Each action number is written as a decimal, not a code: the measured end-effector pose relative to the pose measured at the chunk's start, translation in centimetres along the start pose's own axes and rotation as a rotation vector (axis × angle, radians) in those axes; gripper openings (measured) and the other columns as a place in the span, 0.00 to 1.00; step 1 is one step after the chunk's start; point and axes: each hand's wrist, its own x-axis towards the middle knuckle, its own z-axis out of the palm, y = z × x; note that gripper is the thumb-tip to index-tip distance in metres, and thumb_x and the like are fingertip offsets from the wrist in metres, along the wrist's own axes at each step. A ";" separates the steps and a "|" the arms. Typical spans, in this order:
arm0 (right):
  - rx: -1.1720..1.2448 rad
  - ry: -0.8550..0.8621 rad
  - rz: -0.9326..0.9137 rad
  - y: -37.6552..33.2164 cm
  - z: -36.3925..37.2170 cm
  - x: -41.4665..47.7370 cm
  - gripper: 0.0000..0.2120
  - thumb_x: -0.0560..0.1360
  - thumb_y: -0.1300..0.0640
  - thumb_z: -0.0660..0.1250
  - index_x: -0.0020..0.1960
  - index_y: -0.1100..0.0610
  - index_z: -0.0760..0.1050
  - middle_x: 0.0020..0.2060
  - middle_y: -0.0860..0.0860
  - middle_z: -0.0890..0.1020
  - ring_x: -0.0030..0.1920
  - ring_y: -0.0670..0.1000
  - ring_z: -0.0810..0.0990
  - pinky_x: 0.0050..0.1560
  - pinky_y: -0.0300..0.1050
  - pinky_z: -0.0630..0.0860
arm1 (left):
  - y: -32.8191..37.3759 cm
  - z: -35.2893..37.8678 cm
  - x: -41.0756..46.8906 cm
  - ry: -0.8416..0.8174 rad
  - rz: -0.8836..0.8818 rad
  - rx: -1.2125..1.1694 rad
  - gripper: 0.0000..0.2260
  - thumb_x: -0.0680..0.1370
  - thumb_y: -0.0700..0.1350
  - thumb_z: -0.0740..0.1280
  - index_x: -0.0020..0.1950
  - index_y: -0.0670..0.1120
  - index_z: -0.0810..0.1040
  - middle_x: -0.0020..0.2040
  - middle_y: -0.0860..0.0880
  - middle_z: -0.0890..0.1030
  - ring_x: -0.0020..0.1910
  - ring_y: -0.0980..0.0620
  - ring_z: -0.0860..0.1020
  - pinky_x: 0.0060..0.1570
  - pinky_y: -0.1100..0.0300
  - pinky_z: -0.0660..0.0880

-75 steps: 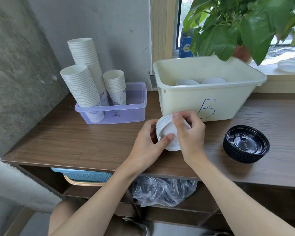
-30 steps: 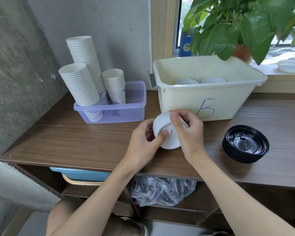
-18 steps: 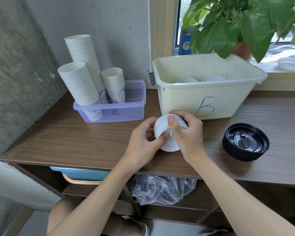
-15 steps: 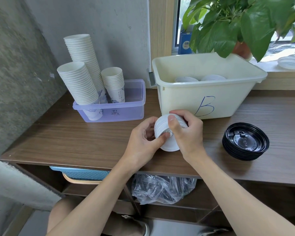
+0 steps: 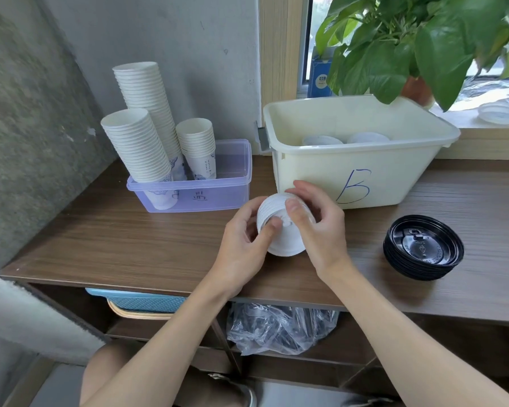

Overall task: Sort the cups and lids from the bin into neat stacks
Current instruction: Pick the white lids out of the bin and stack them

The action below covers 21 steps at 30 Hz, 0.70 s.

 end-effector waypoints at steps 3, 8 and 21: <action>-0.059 -0.097 0.016 0.1 0.2 0.0 0.25 0.64 0.39 0.71 0.57 0.49 0.77 0.51 0.47 0.83 0.53 0.45 0.80 0.55 0.39 0.76 | -0.2 -0.1 -0.1 0.022 0.004 0.060 0.18 0.76 0.54 0.69 0.66 0.54 0.75 0.62 0.52 0.81 0.61 0.57 0.79 0.61 0.61 0.75; -0.113 -0.030 0.027 0.2 0.1 0.0 0.20 0.65 0.39 0.71 0.52 0.51 0.79 0.47 0.44 0.83 0.49 0.40 0.80 0.49 0.31 0.73 | -0.2 0.0 0.0 0.013 -0.055 0.058 0.27 0.73 0.53 0.72 0.70 0.47 0.73 0.61 0.53 0.81 0.60 0.59 0.79 0.59 0.62 0.75; -0.134 0.012 0.031 0.3 0.2 0.3 0.14 0.67 0.39 0.67 0.43 0.48 0.78 0.38 0.43 0.82 0.41 0.38 0.79 0.43 0.29 0.72 | -0.5 -0.1 0.0 0.004 -0.048 0.038 0.17 0.72 0.43 0.73 0.61 0.45 0.80 0.52 0.48 0.85 0.52 0.47 0.83 0.57 0.47 0.79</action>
